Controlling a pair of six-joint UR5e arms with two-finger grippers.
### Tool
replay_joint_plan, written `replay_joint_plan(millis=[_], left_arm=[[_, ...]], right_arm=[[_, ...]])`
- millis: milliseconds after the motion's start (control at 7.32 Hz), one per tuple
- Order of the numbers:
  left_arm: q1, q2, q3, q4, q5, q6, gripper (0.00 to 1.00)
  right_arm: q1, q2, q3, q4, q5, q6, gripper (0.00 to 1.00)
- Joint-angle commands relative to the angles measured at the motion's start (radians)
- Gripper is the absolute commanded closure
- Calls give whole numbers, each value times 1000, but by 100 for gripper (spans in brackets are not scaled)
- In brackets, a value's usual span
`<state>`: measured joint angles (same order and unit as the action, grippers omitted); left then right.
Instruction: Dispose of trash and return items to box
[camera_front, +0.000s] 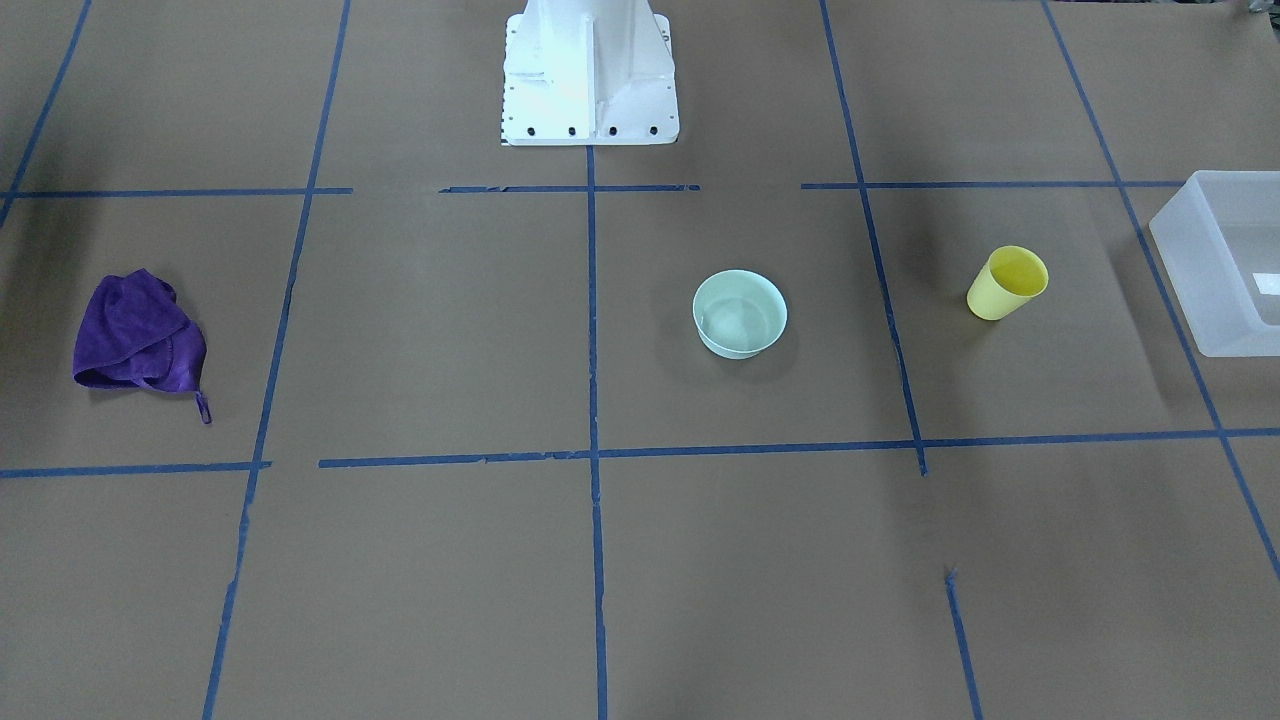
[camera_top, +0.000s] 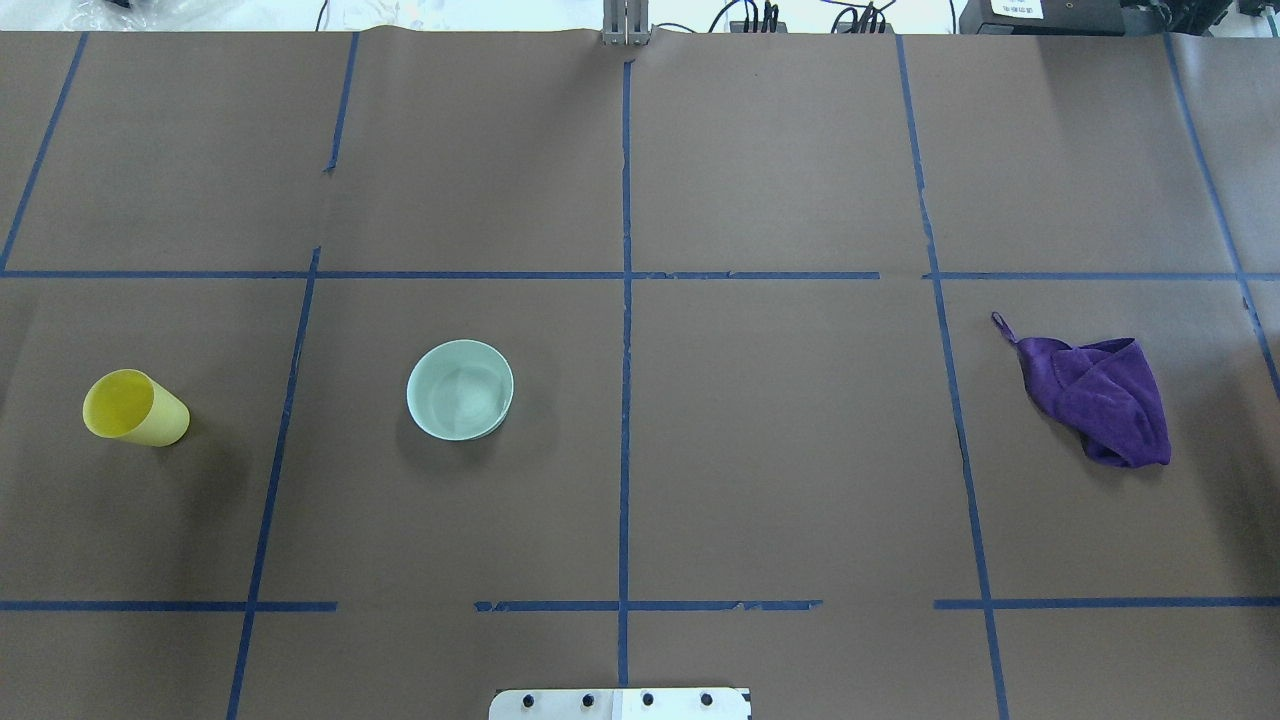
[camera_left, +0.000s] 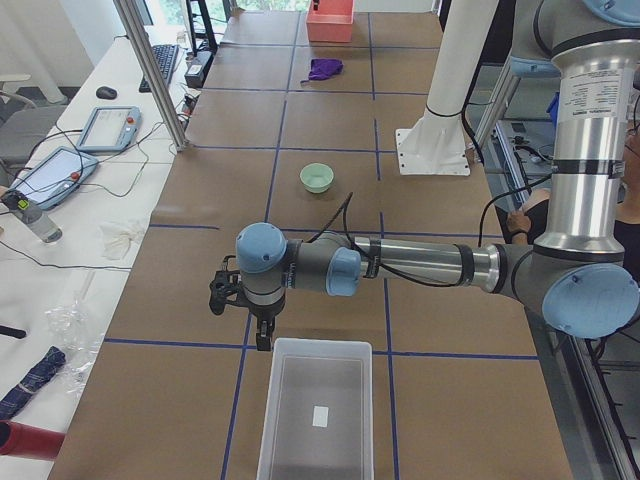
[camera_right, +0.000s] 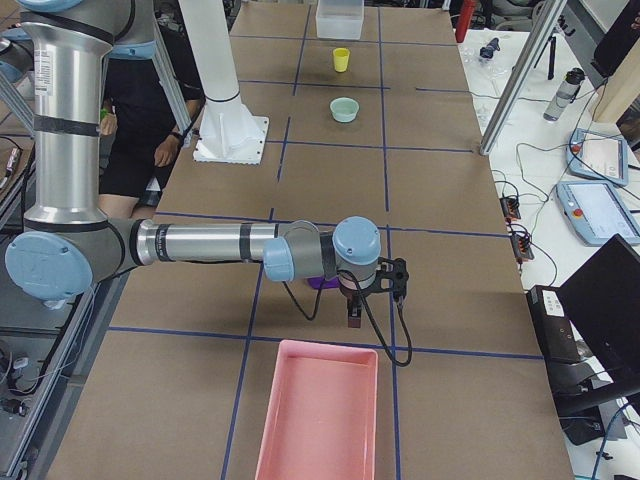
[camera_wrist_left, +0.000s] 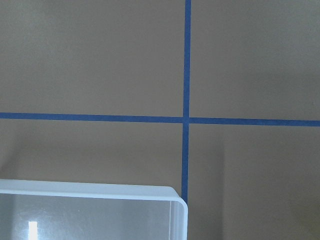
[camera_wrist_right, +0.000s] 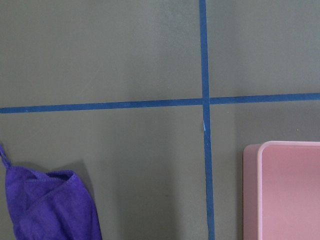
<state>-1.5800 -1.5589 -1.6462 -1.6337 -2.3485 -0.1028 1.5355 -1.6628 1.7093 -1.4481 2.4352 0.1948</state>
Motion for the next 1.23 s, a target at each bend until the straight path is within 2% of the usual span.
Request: replay_joint_plan(millis=[0,273,547,683,820,957,1093], left_arm=[[0,0,-1,0,0,2,0],[3,-7,-39,-2,-9,-3,0],[43,-9,-169,0,-41,-23,0],[111,-10,-184,-21,-66,-178,0],[206,25,-191,-148,-60,-334,0],[265,104,-182,-331,-57,-433,0],[372,159,-179,-542,-5,-648,0]], right_arm=[[0,-2,3,0,1,-3,0],[0,1,1,0,1,2,0],[0,2,10,0,1,8,0],[0,2,12,0,1,9,0],[0,2,15,2,2,9,0],[0,3,15,2,1,9,0],[0,5,15,2,1,9,0]])
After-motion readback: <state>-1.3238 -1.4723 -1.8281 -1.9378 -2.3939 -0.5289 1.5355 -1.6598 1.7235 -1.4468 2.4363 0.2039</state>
